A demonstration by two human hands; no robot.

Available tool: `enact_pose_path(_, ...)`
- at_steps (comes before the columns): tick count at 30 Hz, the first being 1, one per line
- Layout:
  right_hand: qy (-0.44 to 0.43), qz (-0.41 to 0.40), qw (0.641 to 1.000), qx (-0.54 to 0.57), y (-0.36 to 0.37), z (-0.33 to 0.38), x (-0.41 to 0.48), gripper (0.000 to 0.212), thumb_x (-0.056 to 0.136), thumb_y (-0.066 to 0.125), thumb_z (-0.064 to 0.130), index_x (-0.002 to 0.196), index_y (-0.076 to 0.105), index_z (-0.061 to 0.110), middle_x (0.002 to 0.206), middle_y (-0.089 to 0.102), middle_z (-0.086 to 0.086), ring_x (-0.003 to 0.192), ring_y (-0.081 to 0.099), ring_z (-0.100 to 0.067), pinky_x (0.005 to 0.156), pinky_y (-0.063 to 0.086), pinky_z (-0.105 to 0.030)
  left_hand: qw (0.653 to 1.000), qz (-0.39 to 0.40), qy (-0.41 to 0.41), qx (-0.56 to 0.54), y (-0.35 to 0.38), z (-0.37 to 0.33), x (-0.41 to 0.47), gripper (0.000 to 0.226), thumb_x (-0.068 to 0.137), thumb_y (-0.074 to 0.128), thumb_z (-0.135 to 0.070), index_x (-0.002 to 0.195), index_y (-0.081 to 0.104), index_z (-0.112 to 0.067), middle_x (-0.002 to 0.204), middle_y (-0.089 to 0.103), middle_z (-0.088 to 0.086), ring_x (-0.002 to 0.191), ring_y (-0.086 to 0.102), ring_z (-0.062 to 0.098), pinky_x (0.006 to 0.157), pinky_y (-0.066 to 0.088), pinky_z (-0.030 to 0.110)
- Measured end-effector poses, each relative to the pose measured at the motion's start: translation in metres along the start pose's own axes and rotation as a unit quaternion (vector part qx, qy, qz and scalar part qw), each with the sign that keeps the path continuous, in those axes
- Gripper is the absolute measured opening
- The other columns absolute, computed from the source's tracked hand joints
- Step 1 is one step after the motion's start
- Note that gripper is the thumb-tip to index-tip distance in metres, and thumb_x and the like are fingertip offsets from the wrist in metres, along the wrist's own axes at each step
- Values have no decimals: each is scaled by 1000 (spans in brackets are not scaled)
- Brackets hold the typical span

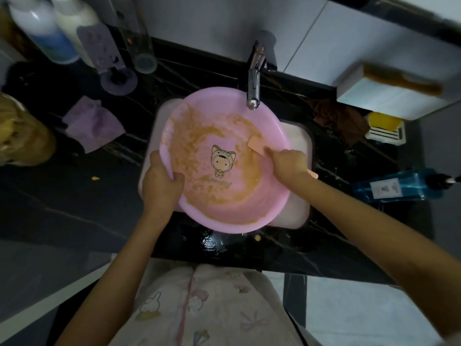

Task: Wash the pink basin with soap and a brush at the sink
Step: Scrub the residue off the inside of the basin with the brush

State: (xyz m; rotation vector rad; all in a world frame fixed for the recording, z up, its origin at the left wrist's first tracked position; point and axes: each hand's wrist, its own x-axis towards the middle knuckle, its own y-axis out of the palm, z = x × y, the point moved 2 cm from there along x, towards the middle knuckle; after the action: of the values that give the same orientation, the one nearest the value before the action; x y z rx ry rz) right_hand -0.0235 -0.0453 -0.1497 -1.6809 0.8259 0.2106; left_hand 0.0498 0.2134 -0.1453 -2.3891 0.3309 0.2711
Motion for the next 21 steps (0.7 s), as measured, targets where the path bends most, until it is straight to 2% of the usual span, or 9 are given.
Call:
enact_pose_path(2,1,17,1000,-19,13,11,-5,49,98,35,16,146,29,23,112,61,-3,98,62,-26,67,38,-30,1000,-1,0,3,-1,1,-1,53,82,57,-5,131,37,-2,112,58,24,97,59,36,81,50,50)
enact_pose_path(4,6,93,996,6,25,19,-23,36,98,37,20,132,47,20,115,59,-1,105,59,-24,71,38,-30,1000,-4,0,0,-2,2,0,51,82,57,-4,130,38,-2,111,59,23,96,59,35,80,50,48)
enact_pose_path(6,-14,185,977,104,28,24,-46,29,100,36,29,117,57,18,104,61,2,101,60,-21,76,42,-28,1000,-7,2,-6,-1,0,0,50,82,57,-3,128,39,-1,110,59,23,95,58,35,79,50,44)
enact_pose_path(7,-29,223,959,171,24,27,-59,33,100,34,34,113,58,17,96,62,2,91,61,-18,75,45,-27,1000,-9,5,-10,-1,0,0,50,81,57,-3,128,40,0,109,59,22,95,58,34,79,50,44)
enact_pose_path(10,-85,277,913,287,2,45,-90,39,100,33,28,136,49,24,68,53,-1,50,44,-12,47,38,-20,1000,-10,10,-13,-1,-3,-1,49,81,56,-3,128,40,0,108,59,23,93,59,36,78,51,49)
enact_pose_path(12,-105,289,878,367,-12,55,-101,44,99,37,20,141,42,32,60,44,0,44,39,-12,41,35,-19,1000,-9,12,-13,-1,-4,-2,50,81,56,-3,129,40,0,109,59,24,94,59,36,78,51,50)
enact_pose_path(15,-114,293,841,440,-22,51,-112,42,98,42,18,136,46,35,57,42,1,42,37,-11,40,34,-20,1000,-8,14,-8,-3,-4,-5,52,82,56,-3,130,38,0,110,58,24,95,59,36,79,51,49)
enact_pose_path(18,-86,310,870,373,-8,28,-118,37,100,41,24,135,49,30,61,47,-1,45,41,-12,43,37,-21,1000,-6,12,2,-5,-3,-6,55,82,57,-3,132,35,0,111,58,25,96,59,37,80,50,49)
enact_pose_path(21,36,255,900,353,9,-7,-96,37,100,41,35,134,52,23,76,52,-5,53,46,-13,45,39,-21,1000,1,8,1,-6,-5,-7,56,82,57,-3,133,35,-1,111,58,24,96,59,36,78,50,45)
